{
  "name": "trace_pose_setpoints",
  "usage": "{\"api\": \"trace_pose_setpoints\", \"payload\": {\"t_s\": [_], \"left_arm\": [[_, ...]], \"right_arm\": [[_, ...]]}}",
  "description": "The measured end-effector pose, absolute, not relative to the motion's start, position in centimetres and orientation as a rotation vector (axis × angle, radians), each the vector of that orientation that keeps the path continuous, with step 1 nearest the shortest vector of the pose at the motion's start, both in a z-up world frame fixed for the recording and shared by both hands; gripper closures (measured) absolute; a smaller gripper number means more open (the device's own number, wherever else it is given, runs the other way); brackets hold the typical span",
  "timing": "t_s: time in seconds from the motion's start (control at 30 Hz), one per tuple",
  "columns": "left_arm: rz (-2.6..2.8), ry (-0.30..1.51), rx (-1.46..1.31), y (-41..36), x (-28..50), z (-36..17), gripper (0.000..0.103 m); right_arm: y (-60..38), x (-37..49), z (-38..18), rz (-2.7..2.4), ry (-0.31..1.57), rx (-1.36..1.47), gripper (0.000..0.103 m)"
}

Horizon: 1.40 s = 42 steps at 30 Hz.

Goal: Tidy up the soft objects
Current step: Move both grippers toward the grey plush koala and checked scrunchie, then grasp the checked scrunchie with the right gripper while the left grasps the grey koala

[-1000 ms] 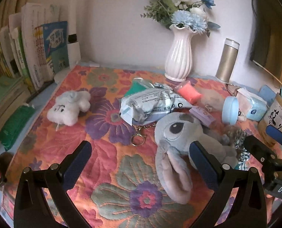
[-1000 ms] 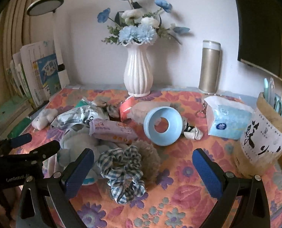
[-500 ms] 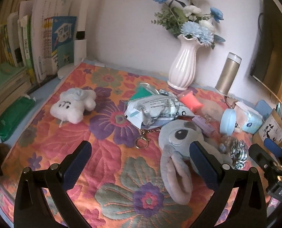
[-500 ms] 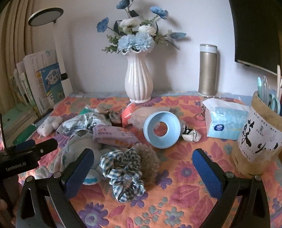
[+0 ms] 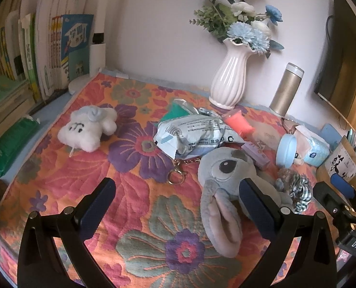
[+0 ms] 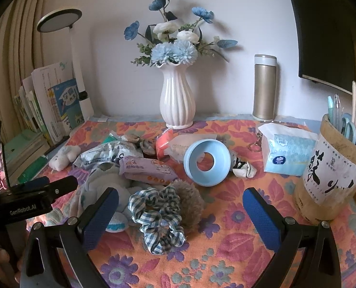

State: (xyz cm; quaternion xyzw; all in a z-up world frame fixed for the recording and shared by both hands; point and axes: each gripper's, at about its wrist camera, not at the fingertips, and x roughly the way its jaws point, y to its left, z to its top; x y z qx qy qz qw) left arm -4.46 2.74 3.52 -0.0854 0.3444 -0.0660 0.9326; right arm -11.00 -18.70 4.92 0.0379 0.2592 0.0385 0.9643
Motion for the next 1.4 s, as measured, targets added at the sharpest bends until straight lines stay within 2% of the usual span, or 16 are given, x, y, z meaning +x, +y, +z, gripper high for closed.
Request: {"api": "trace_pose_setpoints", "payload": {"t_s": [0.9, 1.4], "left_arm": [[-0.169, 0.734, -0.257, 3.5, -3.9, 3.2, 0.001], [-0.378, 0.809, -0.345, 3.3, -4.1, 5.1, 0.001]], "right_arm": [[-18.7, -11.1, 4.8, 0.081, 0.53, 0.08, 0.0], [-20.5, -9.6, 2.8, 0.211, 0.807, 0.257, 0.0]]}}
